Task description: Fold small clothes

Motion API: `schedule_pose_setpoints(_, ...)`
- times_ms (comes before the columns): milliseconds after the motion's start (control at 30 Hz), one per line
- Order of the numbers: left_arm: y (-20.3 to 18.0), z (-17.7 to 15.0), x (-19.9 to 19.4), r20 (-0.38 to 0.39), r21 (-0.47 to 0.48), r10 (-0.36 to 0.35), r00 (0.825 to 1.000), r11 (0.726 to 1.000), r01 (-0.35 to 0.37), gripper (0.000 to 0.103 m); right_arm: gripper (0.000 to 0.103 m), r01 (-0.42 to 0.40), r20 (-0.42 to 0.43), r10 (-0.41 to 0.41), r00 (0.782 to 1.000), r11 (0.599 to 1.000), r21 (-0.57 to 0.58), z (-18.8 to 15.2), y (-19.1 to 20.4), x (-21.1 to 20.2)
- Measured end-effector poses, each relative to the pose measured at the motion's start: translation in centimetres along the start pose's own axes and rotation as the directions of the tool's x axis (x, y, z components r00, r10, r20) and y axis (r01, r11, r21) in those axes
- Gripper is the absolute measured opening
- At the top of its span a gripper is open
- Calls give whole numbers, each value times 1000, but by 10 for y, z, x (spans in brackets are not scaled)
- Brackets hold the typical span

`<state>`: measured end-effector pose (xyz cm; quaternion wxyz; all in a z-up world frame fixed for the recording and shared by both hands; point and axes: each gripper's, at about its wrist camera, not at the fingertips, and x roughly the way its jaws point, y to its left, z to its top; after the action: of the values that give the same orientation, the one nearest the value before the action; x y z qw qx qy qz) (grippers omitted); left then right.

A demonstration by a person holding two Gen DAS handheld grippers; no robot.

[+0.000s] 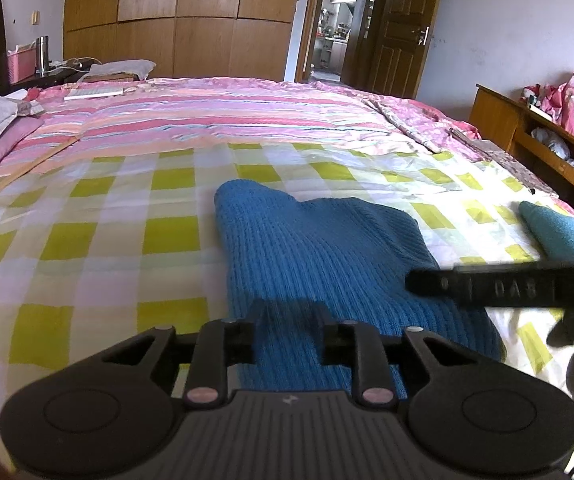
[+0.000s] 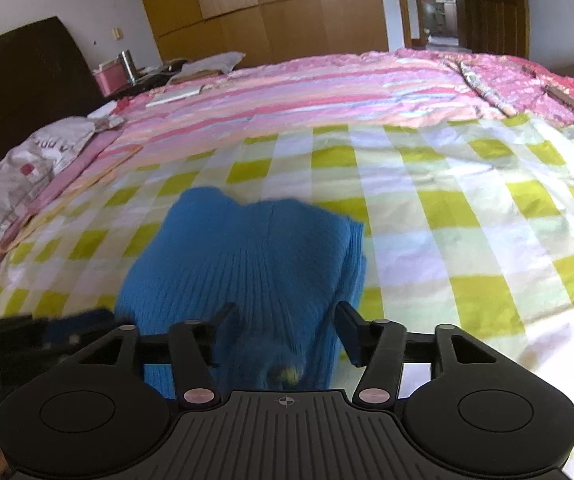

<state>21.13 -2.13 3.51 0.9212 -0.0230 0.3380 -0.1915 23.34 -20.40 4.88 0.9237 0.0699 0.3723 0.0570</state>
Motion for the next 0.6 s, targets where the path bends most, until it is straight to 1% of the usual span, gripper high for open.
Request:
schedule_pose_setpoints(100,2,-1,1,-7,-20,-20,1000,1000,20,44,59,-11,-10,11,1000,1000,28,-8,-6,2)
schedule_pose_setpoints(133,2,-1,3,-12,-21,-25,1000,999,25,45,59,-23,-16,24,1000,998,51,-11,-9,4)
schedule_pose_setpoints(233,-2,-3,5,-18,8,-12,1000,1000,12,46,59,-44,-24,47,999,994,99,-16,-15,7)
schedule_pose_setpoints(333,-6,-6,5,-18,43,2,1000,999,-1,46,59,-54,-27,57,998,993,103,-18,-16,7)
schedule_pose_setpoints(467,-7,-9,5,-15,52,11,1000,999,-10,46,59,-73,-39,79,996,988,139,-22,-20,9)
schedule_pose_setpoints(600,-8,-11,5,-19,62,16,1000,998,-15,47,59,-89,-50,97,994,985,150,-27,-20,9)
